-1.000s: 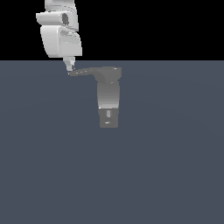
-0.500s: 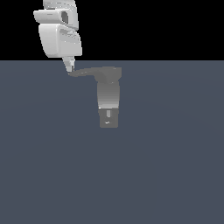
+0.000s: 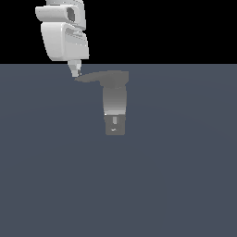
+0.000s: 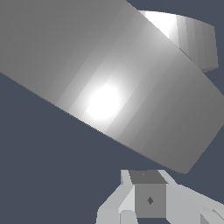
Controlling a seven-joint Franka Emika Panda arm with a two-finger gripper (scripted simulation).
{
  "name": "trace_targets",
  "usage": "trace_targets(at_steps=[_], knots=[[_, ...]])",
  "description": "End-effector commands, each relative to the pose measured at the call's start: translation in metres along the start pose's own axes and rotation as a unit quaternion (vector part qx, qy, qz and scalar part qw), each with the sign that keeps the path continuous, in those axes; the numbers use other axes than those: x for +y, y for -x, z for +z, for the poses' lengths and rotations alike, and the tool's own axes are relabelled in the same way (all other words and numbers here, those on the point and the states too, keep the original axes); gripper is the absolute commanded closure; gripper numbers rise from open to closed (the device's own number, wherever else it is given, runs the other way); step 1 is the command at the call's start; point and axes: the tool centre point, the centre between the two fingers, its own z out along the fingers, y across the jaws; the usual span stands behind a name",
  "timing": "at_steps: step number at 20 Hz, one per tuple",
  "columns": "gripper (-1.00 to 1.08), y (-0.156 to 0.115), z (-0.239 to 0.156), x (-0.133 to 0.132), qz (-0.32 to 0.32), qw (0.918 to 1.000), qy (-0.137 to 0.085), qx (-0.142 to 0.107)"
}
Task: Turn on the faucet by rotating a designated handle.
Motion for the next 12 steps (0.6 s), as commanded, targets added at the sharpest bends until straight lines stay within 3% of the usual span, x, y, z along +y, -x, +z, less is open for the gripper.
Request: trace_targets(at_steps=[1,12], knots=[[1.08,-0.014,0.006,0.007,0.007,0.9999,0.007,0.003],[1.08,-0.037,0.009,0.035,0.006,0.9999,0.011,0.004]])
